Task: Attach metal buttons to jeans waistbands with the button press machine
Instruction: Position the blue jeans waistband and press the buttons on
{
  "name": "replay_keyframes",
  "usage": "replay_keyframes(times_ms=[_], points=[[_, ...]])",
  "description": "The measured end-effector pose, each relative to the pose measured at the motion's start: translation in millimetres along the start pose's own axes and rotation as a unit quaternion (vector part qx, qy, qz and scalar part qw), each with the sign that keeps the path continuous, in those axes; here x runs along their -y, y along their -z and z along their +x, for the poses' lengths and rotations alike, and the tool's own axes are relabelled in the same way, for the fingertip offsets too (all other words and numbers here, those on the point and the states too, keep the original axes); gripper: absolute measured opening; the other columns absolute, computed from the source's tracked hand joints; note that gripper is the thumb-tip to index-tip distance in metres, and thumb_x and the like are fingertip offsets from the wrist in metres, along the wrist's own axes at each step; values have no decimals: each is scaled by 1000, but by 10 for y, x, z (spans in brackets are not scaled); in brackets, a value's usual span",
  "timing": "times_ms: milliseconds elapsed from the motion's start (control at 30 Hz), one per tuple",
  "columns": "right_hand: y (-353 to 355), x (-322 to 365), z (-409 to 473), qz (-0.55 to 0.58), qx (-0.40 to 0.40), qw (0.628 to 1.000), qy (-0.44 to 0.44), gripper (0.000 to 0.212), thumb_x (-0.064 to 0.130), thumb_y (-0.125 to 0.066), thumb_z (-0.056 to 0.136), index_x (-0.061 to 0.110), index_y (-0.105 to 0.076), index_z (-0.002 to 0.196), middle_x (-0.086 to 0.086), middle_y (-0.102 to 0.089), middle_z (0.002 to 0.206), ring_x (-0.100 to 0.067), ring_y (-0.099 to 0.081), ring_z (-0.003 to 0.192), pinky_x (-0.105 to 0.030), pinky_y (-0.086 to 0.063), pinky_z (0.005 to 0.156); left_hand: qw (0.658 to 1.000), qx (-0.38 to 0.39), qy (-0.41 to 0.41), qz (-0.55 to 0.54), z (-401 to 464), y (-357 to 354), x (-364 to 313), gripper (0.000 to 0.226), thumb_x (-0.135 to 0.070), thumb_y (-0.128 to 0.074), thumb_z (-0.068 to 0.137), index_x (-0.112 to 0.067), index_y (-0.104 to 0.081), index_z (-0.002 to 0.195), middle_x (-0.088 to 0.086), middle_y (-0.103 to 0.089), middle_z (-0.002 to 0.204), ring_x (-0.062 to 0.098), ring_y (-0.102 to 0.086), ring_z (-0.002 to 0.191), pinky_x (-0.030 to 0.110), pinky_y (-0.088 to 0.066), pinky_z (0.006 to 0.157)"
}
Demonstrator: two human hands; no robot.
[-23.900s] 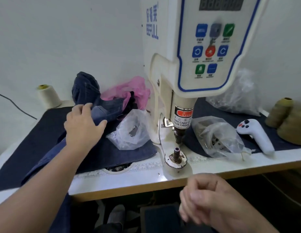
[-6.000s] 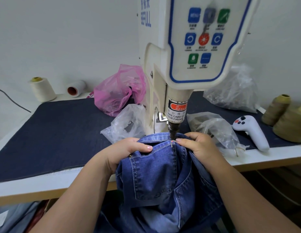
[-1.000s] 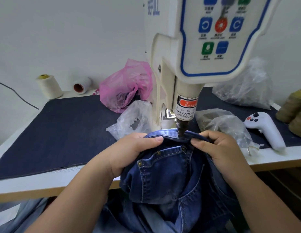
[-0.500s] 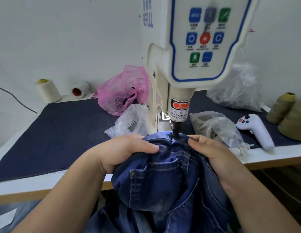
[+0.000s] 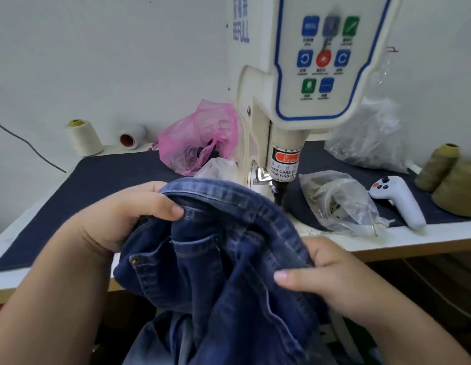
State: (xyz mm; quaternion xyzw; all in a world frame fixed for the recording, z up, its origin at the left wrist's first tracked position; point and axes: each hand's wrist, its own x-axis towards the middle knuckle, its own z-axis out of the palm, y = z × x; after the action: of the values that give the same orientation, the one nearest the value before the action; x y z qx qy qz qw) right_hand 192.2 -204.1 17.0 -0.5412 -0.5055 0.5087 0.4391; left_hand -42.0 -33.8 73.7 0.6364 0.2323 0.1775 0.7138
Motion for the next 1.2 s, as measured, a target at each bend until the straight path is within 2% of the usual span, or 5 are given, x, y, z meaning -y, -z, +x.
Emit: replay_keyframes(times_ms=[567,733,867,967,1200], points=[[-897,878,672,408,122,899,105,20,2,-57,63,2,-62,83,-15,-60,80,-29,-58,71,-41,-45,81,904,-292,-200,240,-623,-717,811,104,-34,-95,46,-55,-44,134,-20,-64,129,3,-61,120,40,-56,89],[-862,892,706,121,-106,958,239,18,22,-66,77,6,-61,84,-12,-64,87,-28,-64,87,-50,-54,82,868,-379,-203,248,-533,-481,545,56,-21,-85,57,-38,-64,107,-15,-75,100,3,-71,95,51,-59,80],[-1001,508,520,-229,-363,843,323,70,48,-63,82,14,-42,140,-2,-40,143,-18,-39,136,-34,-32,115,854,-426,-234,187,-532,20,36,65,-31,-87,49,-39,-66,110,-9,-75,107,17,-72,101,52,-56,84],[-1361,371,472,-85,-128,968,197,100,46,-81,74,45,-11,146,24,-17,154,5,-22,144,-19,-26,115,870,-414,-218,156,-548,349,-236,60,-28,-93,65,-31,-66,119,4,-72,117,33,-69,107,62,-51,92],[-1588,280,1034,-44,-180,970,160,11,20,-67,88,13,-60,93,-5,-69,89,-15,-65,86,-41,-55,81,894,-356,-260,77,-413,49,38,103,-47,-94,46,-33,-44,135,-6,-70,122,19,-69,109,46,-58,82]])
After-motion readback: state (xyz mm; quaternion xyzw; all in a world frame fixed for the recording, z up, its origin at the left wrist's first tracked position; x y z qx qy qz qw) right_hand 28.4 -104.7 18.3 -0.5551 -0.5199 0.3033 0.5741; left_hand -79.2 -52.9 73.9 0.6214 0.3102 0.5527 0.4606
